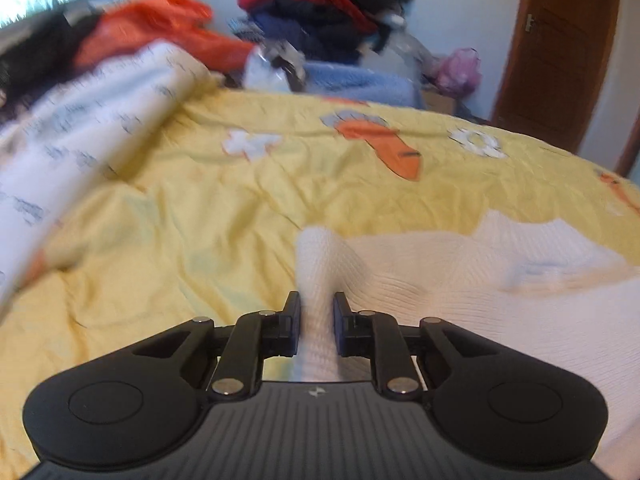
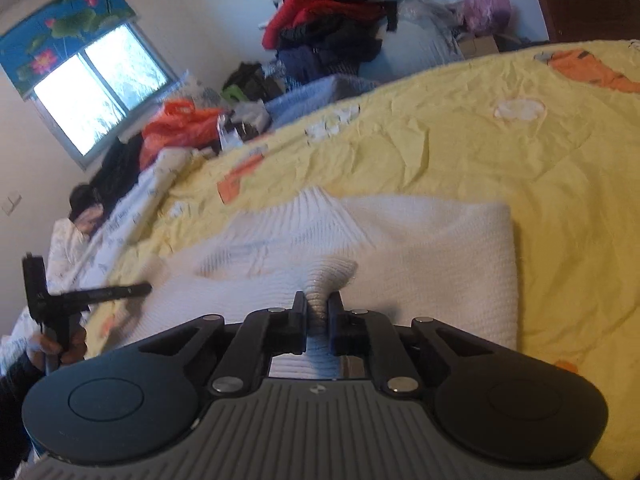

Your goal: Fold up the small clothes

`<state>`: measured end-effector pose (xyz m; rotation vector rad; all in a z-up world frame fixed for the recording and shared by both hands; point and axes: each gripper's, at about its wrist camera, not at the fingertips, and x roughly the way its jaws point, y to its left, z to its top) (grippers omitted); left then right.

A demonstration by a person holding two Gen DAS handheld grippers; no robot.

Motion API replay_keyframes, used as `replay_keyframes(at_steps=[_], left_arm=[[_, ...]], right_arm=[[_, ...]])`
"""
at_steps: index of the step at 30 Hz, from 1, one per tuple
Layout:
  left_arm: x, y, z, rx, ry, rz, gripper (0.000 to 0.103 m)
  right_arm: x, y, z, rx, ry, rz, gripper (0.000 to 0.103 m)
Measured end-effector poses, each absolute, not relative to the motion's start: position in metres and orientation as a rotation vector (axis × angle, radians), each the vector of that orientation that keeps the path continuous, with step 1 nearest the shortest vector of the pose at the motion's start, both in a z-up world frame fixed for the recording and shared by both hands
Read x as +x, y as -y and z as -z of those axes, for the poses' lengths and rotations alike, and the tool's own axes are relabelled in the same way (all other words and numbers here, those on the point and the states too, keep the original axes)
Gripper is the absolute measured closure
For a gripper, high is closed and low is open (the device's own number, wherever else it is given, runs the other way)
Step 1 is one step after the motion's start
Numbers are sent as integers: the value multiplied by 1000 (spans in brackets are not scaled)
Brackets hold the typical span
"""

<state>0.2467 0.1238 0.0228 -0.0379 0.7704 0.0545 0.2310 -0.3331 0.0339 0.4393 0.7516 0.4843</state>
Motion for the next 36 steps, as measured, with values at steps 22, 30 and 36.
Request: replay_keyframes(at_steps=[22, 30, 36], left_arm=[[200, -29, -29, 342, -528, -31, 18], [225, -56, 8, 71, -698, 33, 11], [222, -45, 8, 133, -677, -18, 7]], right_arm=[[216, 300, -44, 309, -612, -277, 66], [226, 274, 1, 182, -672, -297, 72], [218, 278, 6, 217, -637, -284, 76]])
